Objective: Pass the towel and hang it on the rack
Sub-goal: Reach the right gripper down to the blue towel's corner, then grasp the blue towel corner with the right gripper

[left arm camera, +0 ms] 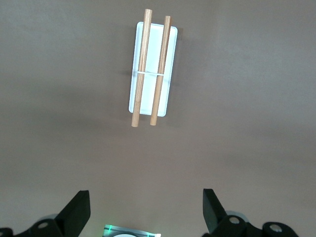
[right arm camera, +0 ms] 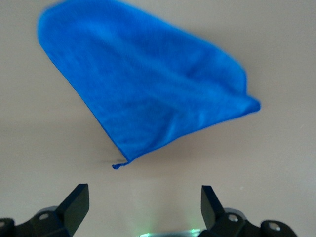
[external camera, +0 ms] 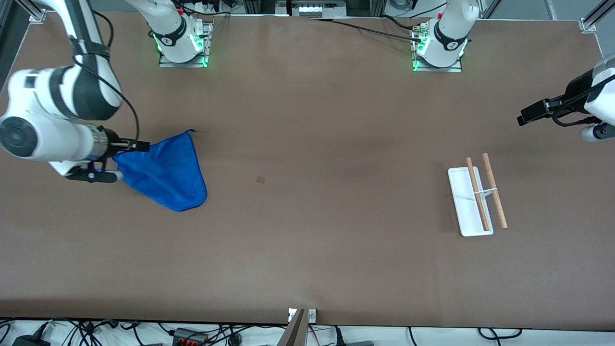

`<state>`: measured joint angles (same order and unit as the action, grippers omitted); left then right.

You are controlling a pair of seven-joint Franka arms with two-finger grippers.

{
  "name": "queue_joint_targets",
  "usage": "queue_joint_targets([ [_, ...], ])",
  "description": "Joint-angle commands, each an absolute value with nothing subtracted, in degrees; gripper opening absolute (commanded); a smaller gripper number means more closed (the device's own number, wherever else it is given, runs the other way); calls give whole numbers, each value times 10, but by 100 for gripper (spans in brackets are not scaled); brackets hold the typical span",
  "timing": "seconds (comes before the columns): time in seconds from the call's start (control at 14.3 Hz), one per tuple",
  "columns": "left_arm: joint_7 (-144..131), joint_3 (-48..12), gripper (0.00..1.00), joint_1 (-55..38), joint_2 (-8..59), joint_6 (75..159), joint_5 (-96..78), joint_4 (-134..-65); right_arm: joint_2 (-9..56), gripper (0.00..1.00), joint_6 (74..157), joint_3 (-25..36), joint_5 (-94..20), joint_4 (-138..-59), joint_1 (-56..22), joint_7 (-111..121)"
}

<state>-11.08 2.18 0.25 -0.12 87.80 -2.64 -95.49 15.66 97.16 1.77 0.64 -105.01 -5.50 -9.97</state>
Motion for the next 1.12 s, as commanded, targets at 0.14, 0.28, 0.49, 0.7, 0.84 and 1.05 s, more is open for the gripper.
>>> queue_joint_targets([
  [0.14,-111,21,100,6,9,868,-33,-936,210,100,970,18,-41,-1087,-55,-135],
  [0.28,-111,21,100,7,9,868,-33,-936,251,100,979,19,-81,-1086,-45,-134],
  [0.49,-110,21,100,8,9,868,-33,-936,289,100,997,19,-91,-1087,-47,-134],
  [0.7,-109,21,100,9,9,868,-32,-936,318,100,998,19,-105,-1088,-47,-133],
  [0.84,-109,21,100,10,9,868,-32,-936,323,100,999,19,-110,-1098,-48,-134],
  [1.05,-109,21,100,11,9,868,-32,-936,324,100,1021,19,-131,-1126,-50,-133],
])
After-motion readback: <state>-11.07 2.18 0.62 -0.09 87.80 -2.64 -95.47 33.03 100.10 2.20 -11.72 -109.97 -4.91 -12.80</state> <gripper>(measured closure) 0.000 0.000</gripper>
